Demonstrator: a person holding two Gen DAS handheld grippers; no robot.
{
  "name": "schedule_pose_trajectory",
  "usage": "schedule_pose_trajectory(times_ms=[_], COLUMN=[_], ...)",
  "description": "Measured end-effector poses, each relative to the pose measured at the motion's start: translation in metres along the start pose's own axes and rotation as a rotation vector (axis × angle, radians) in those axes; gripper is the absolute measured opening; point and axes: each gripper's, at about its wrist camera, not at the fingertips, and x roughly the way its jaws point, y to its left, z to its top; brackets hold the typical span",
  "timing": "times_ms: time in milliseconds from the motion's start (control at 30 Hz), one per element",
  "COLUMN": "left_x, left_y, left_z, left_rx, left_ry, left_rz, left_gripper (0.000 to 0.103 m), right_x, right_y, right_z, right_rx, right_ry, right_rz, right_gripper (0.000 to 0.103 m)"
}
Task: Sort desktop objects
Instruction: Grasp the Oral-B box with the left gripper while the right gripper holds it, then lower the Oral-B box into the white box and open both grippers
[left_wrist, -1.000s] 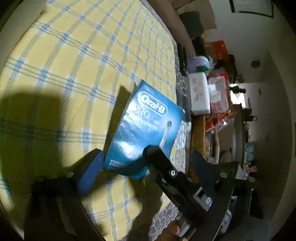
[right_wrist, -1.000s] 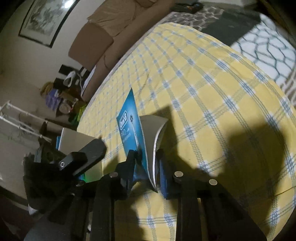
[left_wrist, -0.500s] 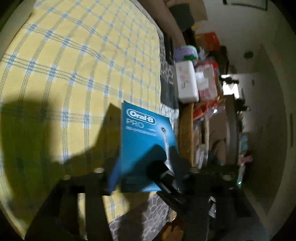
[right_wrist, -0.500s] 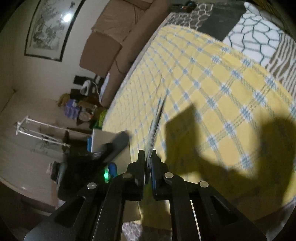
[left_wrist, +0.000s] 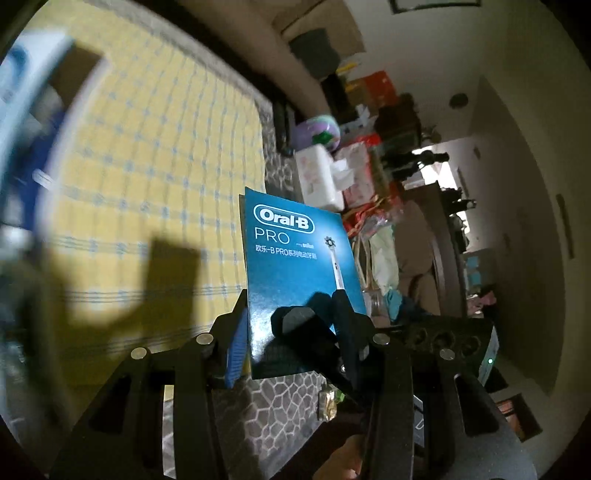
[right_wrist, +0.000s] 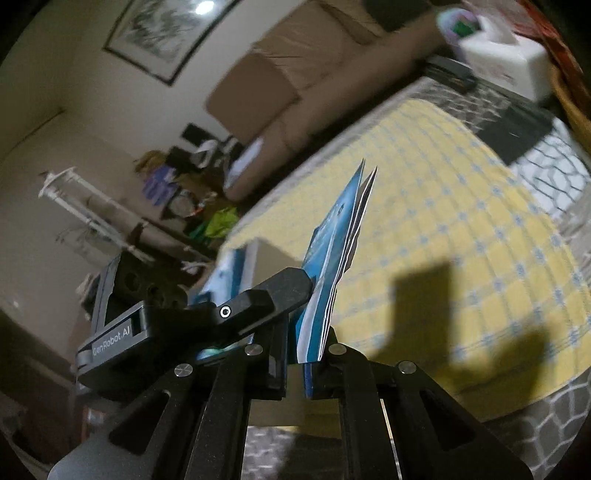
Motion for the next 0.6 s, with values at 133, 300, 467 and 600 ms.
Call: schedule_pose_trajectory(times_ms=[133, 300, 467, 600], left_x=[-0.065, -0.143, -0.180, -0.195], left_y=[0.011, 0.044, 0.086, 0.120], left_z=[0.007, 0.021, 0.028, 0.027], left_rx=[0.036, 0.043, 0.006, -0.044], left_ry=[-0.037, -0.097, -0.121, -0.130], left_rz=[0.038, 0.139, 0.214, 0.214], left_gripper=[0.039, 0.039, 0.039, 0.039], right_x=[0.028, 0.082, 0.149, 0.189], right_y=[0.051, 0.103, 0.125, 0.129], right_z=[-0.009, -0.026, -0.040, -0.054], right_rx=[-0.058, -0.088, -0.053, -0.036], right_ry=[0.043, 0.121, 0.188, 0.238], right_rz=[0.064, 0.116, 0.120, 0.073], right_gripper=[0.007, 0.007, 0.008, 0.010])
